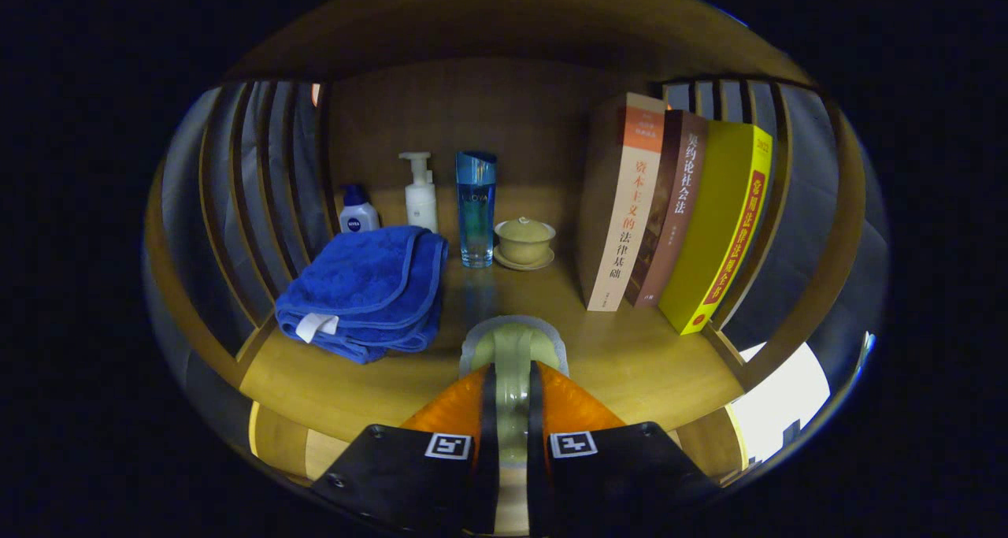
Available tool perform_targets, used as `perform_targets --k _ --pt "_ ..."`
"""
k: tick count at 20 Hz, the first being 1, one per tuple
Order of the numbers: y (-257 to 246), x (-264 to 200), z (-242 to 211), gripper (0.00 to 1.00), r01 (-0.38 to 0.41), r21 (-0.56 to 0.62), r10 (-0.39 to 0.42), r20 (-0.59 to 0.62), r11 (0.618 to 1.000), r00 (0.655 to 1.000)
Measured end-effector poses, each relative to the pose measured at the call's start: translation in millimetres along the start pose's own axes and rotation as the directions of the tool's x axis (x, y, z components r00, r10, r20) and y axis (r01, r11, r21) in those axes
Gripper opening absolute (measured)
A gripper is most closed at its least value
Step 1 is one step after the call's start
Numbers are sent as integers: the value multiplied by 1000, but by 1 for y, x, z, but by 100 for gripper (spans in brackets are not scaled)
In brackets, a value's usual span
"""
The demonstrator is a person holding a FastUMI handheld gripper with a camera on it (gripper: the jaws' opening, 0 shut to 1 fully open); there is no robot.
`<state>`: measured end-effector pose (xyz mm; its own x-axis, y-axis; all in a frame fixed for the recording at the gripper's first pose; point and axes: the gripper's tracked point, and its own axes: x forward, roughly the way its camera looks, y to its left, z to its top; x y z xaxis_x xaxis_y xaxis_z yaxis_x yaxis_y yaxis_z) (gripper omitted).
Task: Pull open the drawer, take out the items inside it, and place them on the countertop above the cabinet.
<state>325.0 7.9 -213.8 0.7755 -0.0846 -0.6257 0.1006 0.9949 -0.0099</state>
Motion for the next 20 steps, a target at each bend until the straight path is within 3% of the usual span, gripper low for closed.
perform_targets --k 5,13,15,16,20 --pt "0 13 8 23 -21 15 20 28 1000 999" --pt "13 33 -4 34 -80 1 80 -15 997 997" --pt "15 32 -3 45 -81 -2 81 -14 997 997" --pt "14 34 -4 57 -74 -5 74 -17 997 997" --pt "13 27 1 78 -68 -17 68 0 998 998"
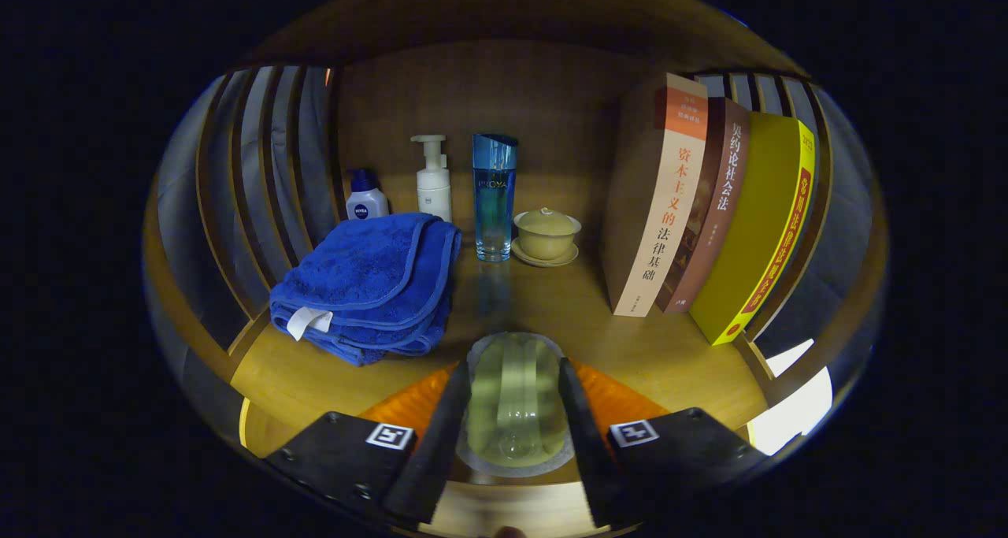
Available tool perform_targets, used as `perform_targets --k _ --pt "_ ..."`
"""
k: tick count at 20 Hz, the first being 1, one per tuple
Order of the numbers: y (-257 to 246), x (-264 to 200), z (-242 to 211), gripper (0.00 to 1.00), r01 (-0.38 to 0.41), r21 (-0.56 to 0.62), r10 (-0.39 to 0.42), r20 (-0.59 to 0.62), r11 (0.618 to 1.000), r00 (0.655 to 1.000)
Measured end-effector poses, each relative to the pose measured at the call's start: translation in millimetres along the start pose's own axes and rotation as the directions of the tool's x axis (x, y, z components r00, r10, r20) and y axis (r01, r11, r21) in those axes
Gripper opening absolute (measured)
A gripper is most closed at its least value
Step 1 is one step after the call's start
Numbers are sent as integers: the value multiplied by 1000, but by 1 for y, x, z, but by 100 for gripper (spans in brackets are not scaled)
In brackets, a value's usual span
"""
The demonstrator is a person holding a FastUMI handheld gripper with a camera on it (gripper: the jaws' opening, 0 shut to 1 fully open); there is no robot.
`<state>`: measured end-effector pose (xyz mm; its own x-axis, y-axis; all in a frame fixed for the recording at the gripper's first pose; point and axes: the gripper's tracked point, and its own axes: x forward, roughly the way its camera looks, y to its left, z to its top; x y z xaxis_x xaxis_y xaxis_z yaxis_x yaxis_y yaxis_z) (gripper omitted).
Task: Pull open the drawer, take out the items inside it, and place them on the countertop above the cabinet.
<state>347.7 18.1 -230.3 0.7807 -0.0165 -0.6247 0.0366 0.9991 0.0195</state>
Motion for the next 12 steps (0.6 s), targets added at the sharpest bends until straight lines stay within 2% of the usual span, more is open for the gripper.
perform_targets --k 3,12 --pt "0 -14 12 100 6 -1 -6 48 1000 999" --pt "-10 -97 60 99 70 19 -72 207 997 976"
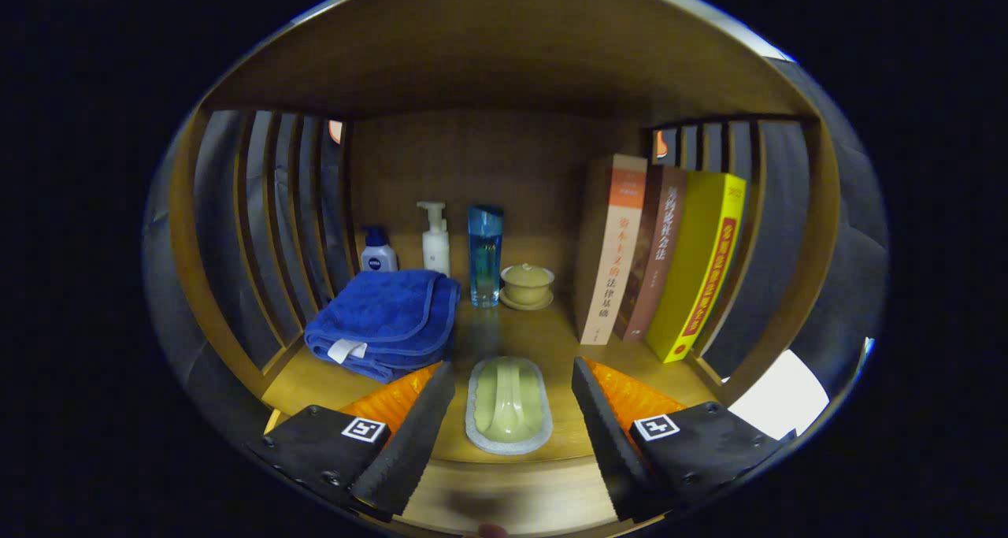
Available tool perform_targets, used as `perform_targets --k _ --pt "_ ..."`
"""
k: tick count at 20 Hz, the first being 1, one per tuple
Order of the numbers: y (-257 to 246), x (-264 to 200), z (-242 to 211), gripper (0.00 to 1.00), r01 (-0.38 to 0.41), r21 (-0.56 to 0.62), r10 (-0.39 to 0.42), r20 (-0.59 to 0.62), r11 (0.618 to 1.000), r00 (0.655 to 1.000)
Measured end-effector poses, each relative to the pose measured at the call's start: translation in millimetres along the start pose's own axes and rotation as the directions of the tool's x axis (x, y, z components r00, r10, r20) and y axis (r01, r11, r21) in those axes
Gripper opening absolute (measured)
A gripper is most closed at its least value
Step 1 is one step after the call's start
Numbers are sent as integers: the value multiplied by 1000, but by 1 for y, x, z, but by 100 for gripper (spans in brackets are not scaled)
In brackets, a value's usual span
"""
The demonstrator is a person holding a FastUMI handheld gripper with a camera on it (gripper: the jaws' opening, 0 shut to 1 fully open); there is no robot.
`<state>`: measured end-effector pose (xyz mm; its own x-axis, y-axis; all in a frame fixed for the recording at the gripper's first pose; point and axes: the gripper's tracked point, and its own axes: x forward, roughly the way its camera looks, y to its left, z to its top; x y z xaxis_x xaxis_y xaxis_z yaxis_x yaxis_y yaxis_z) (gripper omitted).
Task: Pull open the drawer, take out the items inside it, and place them on the countertop above the cabinet.
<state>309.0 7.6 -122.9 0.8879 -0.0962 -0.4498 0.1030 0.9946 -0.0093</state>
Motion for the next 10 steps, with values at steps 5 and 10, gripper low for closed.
perform_targets --k 5,10 --pt "-24 -58 39 98 95 -36 -91 96 995 991" --pt "-51 -116 58 98 177 -8 -172 193 984 966"
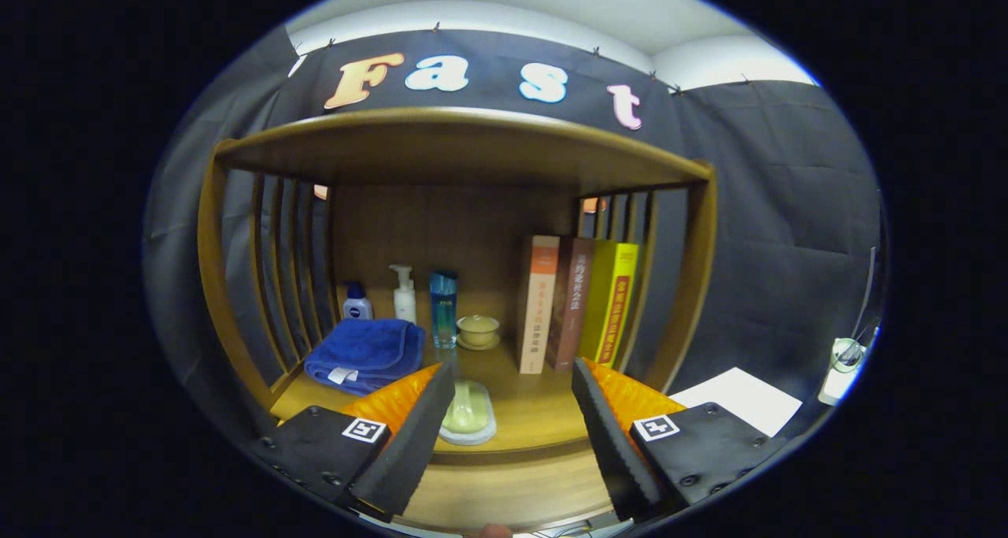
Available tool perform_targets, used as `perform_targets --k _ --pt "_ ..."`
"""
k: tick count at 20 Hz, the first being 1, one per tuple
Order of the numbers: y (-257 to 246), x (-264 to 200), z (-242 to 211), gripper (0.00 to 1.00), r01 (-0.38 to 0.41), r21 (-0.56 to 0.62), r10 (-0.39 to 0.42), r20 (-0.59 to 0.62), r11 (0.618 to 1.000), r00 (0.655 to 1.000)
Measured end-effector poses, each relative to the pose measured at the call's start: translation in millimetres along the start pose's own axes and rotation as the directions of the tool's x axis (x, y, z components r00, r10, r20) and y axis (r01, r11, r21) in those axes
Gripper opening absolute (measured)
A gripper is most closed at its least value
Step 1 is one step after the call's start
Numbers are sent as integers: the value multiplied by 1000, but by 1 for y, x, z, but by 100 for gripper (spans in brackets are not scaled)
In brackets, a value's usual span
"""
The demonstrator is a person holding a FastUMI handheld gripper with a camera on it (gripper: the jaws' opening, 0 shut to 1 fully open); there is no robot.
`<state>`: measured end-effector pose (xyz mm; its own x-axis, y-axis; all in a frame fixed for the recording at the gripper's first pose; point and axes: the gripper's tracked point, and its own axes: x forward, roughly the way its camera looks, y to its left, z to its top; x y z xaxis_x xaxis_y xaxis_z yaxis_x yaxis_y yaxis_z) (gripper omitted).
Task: Pull open the drawer, take out the items inside it, and place them on the countertop above the cabinet.
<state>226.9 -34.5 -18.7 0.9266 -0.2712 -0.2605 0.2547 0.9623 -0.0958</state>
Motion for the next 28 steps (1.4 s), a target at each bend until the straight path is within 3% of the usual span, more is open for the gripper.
perform_targets --k 8,12,18,28 --pt "-20 -87 9 98 -6 59 -4 170 998 986" --pt "-32 -116 -28 98 -4 44 -4 172 999 985" --pt "-7 -166 -67 98 -101 96 80 208 990 975" --pt "18 -197 -126 98 -188 91 166 213 978 963"
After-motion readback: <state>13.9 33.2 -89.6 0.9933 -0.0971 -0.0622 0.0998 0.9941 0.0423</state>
